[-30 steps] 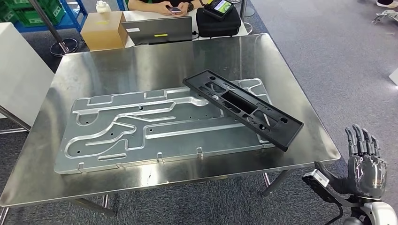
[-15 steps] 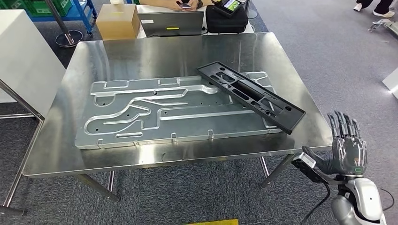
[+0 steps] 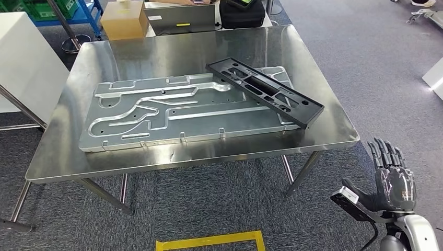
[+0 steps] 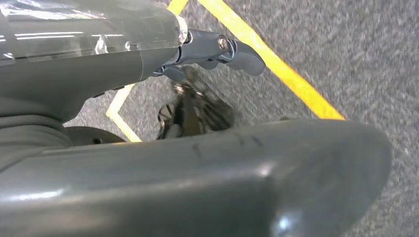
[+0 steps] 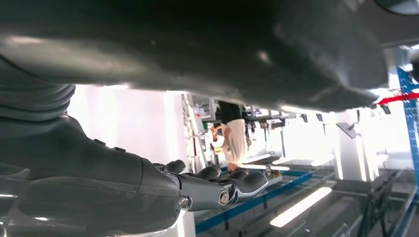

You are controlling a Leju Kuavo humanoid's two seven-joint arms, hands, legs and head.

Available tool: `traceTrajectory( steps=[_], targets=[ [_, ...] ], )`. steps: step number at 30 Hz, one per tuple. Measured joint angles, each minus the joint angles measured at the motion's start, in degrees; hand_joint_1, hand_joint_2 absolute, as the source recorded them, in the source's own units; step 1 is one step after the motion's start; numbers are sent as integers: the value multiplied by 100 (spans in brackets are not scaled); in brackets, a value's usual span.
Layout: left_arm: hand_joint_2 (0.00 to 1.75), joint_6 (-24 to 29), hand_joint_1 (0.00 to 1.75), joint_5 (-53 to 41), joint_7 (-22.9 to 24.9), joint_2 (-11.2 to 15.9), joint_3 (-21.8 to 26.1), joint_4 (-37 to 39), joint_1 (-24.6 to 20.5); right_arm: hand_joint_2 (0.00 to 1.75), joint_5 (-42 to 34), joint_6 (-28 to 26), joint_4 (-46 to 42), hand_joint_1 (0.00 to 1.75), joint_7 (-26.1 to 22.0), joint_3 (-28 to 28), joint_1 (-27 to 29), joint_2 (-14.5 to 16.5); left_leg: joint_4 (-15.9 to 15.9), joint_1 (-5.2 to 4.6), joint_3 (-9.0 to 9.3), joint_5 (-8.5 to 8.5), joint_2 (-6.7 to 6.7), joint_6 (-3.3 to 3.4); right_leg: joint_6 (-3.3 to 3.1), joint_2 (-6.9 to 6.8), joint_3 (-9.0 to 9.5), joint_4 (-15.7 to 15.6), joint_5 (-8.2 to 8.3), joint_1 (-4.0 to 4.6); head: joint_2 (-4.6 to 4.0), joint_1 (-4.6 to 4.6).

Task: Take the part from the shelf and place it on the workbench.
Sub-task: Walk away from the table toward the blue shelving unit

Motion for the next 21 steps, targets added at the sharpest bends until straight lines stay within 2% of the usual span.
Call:
traceTrajectory(
  steps=[1,3,4,5,7,9,10,11,13,14,15,16,17,18,19,20,21],
  targets=[
    [0,-16,0,-24,2,1,-12,1,0,0,-2,5,-40,0,-4,-46,53,20,-86,6,150,114,0,-1,12,-4,-74,16,45,-1,0,0],
    [0,-36,0,-62,7,4,-36,-1,-1,0,-4,45,-138,0,-37,-151,160,65,-750,9,684,408,-3,30,43,-5,-187,40,121,-4,0,0],
    [0,-44,0,-85,9,8,-52,-1,-4,0,-8,87,-201,0,-73,-222,215,95,-1202,-3,983,452,-6,58,70,-6,-226,47,161,-2,0,0],
    [0,-57,0,-110,9,11,-73,-1,-4,0,-17,151,-267,0,-130,-303,263,127,-1528,-17,1191,455,-11,86,102,-8,-242,41,202,-4,0,1],
    [0,-100,0,-170,7,16,-119,0,-2,0,-60,322,-415,0,-291,-506,362,214,-1833,-59,1338,412,-21,137,181,-13,-252,9,295,-17,0,1],
    [0,-146,0,-220,2,15,-153,1,0,0,-117,520,-576,0,-482,-756,484,321,-1890,-42,1285,526,-11,215,250,-4,-285,5,297,-27,0,1],
    [0,-165,0,-238,-1,15,-166,2,-2,0,-143,606,-659,0,-563,-899,543,377,-1921,-32,1246,593,1,265,275,9,-337,104,166,-28,0,2],
    [0,-180,0,-255,-4,14,-180,2,-2,0,-165,685,-736,0,-640,-1041,587,433,-1948,-16,1201,659,18,307,292,23,-420,316,-58,-25,0,2],
    [0,-210,0,-279,-11,15,-210,3,2,0,-203,819,-859,0,-770,-1291,630,557,-1928,-34,1071,750,42,349,315,44,-644,1039,-605,-25,0,2],
    [0,-223,0,-290,-17,18,-225,3,4,0,-212,879,-904,0,-840,-1387,638,632,-1907,-42,996,787,50,352,324,46,-725,1385,-759,-25,0,2],
    [0,-234,0,-297,-21,22,-237,3,5,0,-211,925,-940,0,-906,-1466,639,709,-1879,-48,918,821,55,350,330,47,-733,1585,-787,-25,0,2],
    [0,-243,0,-301,-26,26,-247,3,4,0,-200,954,-968,0,-963,-1529,631,783,-1844,-50,844,848,56,344,331,47,-636,1573,-701,-25,0,2],
    [0,-249,0,-305,-28,28,-259,3,2,0,-183,968,-991,0,-1008,-1582,612,852,-1801,-50,778,868,57,335,324,46,-423,1335,-546,-25,0,2],
    [0,-253,0,-307,-30,28,-269,3,0,0,-164,972,-1009,0,-1036,-1627,583,910,-1754,-50,723,879,58,325,308,49,-136,935,-413,-25,0,2],
    [0,-256,0,-308,-32,27,-278,4,-4,0,-142,975,-1024,0,-1054,-1661,546,960,-1704,-58,671,888,58,308,284,56,138,521,-349,-11,0,2],
    [0,-258,0,-308,-33,25,-285,5,-8,0,-123,978,-1036,0,-1066,-1686,512,1007,-1665,-64,629,904,57,283,256,61,330,206,-330,4,0,1],
    [0,-260,0,-309,-33,23,-291,6,-10,0,-109,981,-1043,0,-1077,-1703,483,1049,-1637,-68,597,922,55,255,228,67,426,27,-350,22,0,1]
  ],
)
